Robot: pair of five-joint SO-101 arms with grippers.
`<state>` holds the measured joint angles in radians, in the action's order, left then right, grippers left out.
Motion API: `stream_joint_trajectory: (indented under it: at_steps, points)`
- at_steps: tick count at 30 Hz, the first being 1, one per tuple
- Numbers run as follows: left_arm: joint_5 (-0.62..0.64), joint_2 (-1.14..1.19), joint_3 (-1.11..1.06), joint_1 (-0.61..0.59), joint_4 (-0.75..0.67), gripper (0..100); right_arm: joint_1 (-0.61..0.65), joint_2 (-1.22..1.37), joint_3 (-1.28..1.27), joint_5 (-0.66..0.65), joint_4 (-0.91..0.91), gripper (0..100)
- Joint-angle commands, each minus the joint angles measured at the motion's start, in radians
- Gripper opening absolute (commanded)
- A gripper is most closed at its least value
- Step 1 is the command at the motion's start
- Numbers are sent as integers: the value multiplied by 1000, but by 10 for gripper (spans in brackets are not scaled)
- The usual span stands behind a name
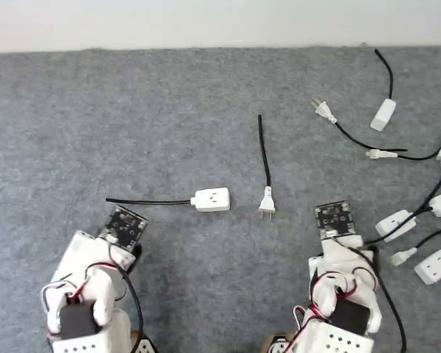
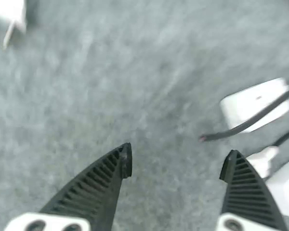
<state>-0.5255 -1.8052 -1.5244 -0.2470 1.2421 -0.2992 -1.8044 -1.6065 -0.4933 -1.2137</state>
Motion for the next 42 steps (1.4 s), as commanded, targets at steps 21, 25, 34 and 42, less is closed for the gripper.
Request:
stream_joint_trajectory:
  at_steps: [21, 25, 34, 42]
  points:
    - [-279, 835, 651, 362, -37, 397, 498, 567, 689, -115, -153, 308]
    - [-371, 931, 642, 402, -98, 397, 611, 687, 689, -169, -136, 308]
    - [-493, 1201, 647, 331, -377, 397, 611, 722, 689, -186, -73, 308]
    - [-496, 1467, 762, 305, -508, 397, 498, 654, 689, -192, -68, 308]
